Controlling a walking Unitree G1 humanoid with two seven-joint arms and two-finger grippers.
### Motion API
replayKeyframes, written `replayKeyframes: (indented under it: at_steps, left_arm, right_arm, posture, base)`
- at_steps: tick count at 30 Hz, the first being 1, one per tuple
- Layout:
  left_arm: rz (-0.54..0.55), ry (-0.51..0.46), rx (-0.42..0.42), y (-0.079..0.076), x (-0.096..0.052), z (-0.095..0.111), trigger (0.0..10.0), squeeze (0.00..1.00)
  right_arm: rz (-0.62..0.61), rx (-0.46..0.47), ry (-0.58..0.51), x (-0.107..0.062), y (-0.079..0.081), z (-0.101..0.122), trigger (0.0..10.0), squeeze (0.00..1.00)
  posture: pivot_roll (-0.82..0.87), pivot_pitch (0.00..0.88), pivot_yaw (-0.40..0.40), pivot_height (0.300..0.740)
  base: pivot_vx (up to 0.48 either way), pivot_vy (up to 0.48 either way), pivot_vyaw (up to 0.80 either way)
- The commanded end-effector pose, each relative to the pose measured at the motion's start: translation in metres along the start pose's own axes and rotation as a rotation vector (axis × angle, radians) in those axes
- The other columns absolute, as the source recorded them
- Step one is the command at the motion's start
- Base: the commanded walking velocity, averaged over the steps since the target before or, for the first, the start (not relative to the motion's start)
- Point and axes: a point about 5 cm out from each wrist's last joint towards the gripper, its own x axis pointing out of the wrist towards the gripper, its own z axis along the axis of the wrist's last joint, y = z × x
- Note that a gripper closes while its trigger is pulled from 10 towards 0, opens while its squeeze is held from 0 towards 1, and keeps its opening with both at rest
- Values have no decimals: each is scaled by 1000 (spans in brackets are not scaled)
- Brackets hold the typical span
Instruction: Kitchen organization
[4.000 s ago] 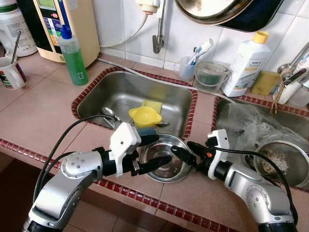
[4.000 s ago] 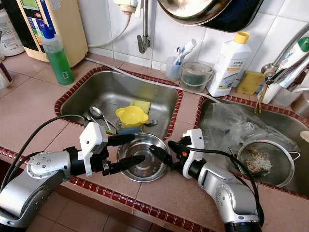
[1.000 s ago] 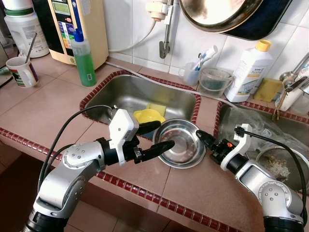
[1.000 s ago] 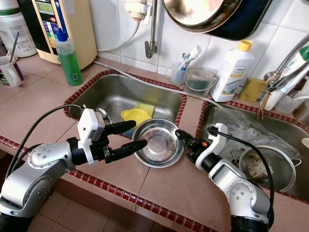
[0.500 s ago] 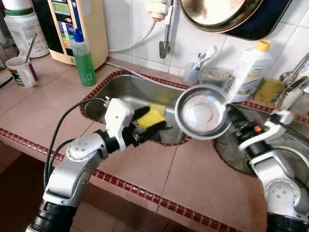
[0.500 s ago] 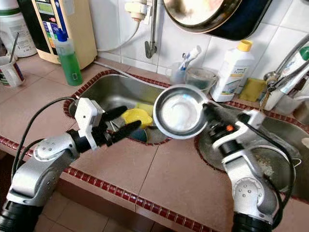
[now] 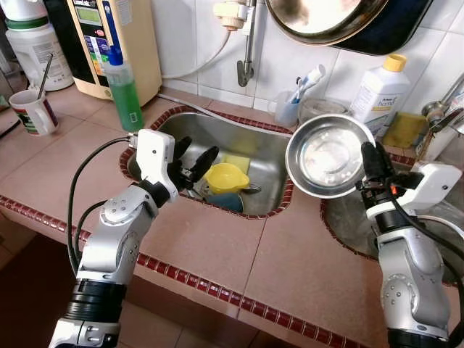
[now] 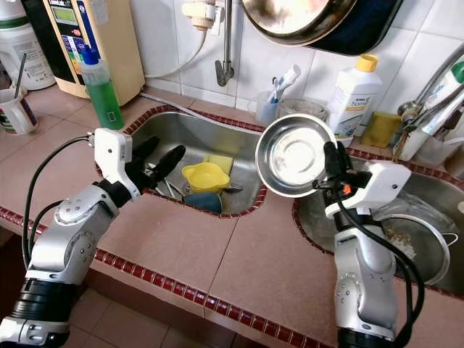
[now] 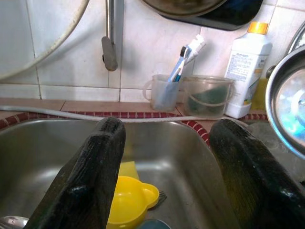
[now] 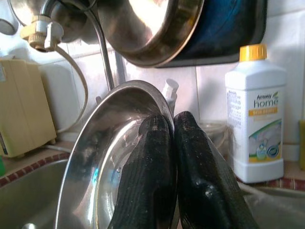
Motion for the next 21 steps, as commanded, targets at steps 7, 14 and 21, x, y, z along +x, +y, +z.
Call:
replayKeyframes:
  at_steps: [7, 14, 21]
  left_arm:
    - [-40, 21, 45, -5, 10, -4, 10000, 0]
    - [-55, 9, -1, -5, 14, -3, 10000, 0]
    - [-59, 2, 5, -4, 14, -2, 10000, 0]
  right_arm:
    - [-30, -53, -43, -2, 0, 3, 10000, 0]
    - [-24, -84, -64, -2, 4, 3, 10000, 0]
    - [-21, -79, -66, -2, 4, 1, 10000, 0]
  posture:
    - [-152, 34, 30, 740]
    - [-156, 34, 36, 740]
    - [-150, 33, 35, 740]
  base:
    - [0, 225, 0]
    - [0, 268, 0]
    - [0, 272, 0]
